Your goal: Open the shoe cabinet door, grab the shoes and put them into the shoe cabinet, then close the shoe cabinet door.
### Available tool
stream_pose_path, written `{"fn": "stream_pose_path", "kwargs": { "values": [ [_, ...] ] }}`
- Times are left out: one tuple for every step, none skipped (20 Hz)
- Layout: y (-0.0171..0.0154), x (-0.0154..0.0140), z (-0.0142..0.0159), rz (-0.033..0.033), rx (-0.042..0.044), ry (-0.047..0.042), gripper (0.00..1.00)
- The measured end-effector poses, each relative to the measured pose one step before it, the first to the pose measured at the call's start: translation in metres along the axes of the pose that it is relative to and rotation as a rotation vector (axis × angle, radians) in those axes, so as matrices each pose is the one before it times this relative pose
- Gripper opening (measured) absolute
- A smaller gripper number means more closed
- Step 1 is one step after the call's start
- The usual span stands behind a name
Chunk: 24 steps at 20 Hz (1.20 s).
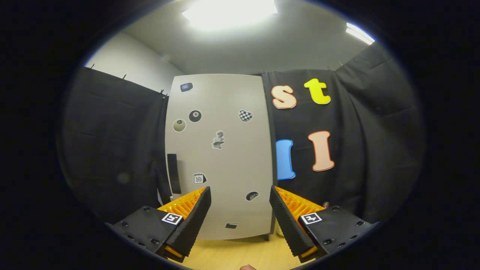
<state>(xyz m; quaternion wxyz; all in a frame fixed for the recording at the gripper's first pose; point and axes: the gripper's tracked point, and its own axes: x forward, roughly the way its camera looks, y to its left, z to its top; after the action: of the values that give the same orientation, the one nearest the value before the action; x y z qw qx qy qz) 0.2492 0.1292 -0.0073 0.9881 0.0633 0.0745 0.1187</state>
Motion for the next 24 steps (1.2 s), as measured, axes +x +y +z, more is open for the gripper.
{"fn": "stream_pose_path", "kwargs": {
  "values": [
    [-0.01411, -0.01254, -0.00054, -0.01495, -0.00119, 0.00095, 0.98],
    [-0.01413, -0.01191, -0.00062, -0.01410, -0.00157, 0.00106, 0.98],
    [-0.01386, -0.01220, -0.00016, -0.01442, 0.00121, -0.00154, 0.98],
    [-0.01320, -0.01141, -0.00104, -0.01622, 0.00407, -0.00628, 0.98],
    [-0.01239, -0.00905, -0.00027, -0.01047, 0.00299, -0.00369, 0.98],
    [-0.01069, -0.00794, -0.00297, -0.01422, 0.00156, 0.00306, 0.98],
    [-0.01052, -0.00812, -0.00407, -0.01732, 0.00341, 0.01161, 0.98],
    [-0.00722, -0.00677, -0.00310, -0.01028, 0.00718, 0.01193, 0.98],
    [-0.00491, -0.00501, -0.00158, -0.00766, 0.00654, 0.00786, 0.98],
    [-0.00510, -0.00489, -0.00011, -0.01135, 0.00149, 0.00090, 0.98],
    [-0.00710, -0.00580, 0.00033, -0.01764, -0.00183, -0.00366, 0.98],
    [-0.00454, -0.00430, 0.00137, -0.01961, -0.00228, -0.00534, 0.98],
    [-0.00291, -0.00551, 0.00047, -0.01570, 0.00106, -0.00439, 0.98],
    [-0.00049, -0.00345, 0.00004, -0.01100, 0.00418, -0.00019, 0.98],
    [0.00161, -0.00221, -0.00033, -0.00443, 0.00302, 0.00267, 0.98],
    [0.00376, -0.00162, 0.00090, 0.00163, -0.00343, -0.00262, 0.98],
    [0.00237, -0.00171, -0.00014, -0.00448, -0.00823, -0.00045, 0.98],
    [0.00224, -0.00095, 0.00139, -0.00543, -0.00510, -0.00488, 0.98],
    [0.00345, -0.00280, 0.00322, 0.00283, -0.00234, -0.00745, 0.98],
    [0.00304, -0.00261, 0.00278, 0.00424, -0.00368, -0.01096, 0.98],
    [-0.00121, -0.00647, 0.00096, -0.00286, -0.00704, -0.00902, 0.98],
    [-0.00028, -0.00276, 0.00151, -0.00731, -0.00528, -0.00613, 0.98],
    [0.00171, -0.00361, 0.00125, -0.00139, -0.00127, -0.00256, 0.98],
    [0.00293, -0.00050, 0.00097, -0.00069, 0.00197, -0.00327, 0.98]
  ]
}}
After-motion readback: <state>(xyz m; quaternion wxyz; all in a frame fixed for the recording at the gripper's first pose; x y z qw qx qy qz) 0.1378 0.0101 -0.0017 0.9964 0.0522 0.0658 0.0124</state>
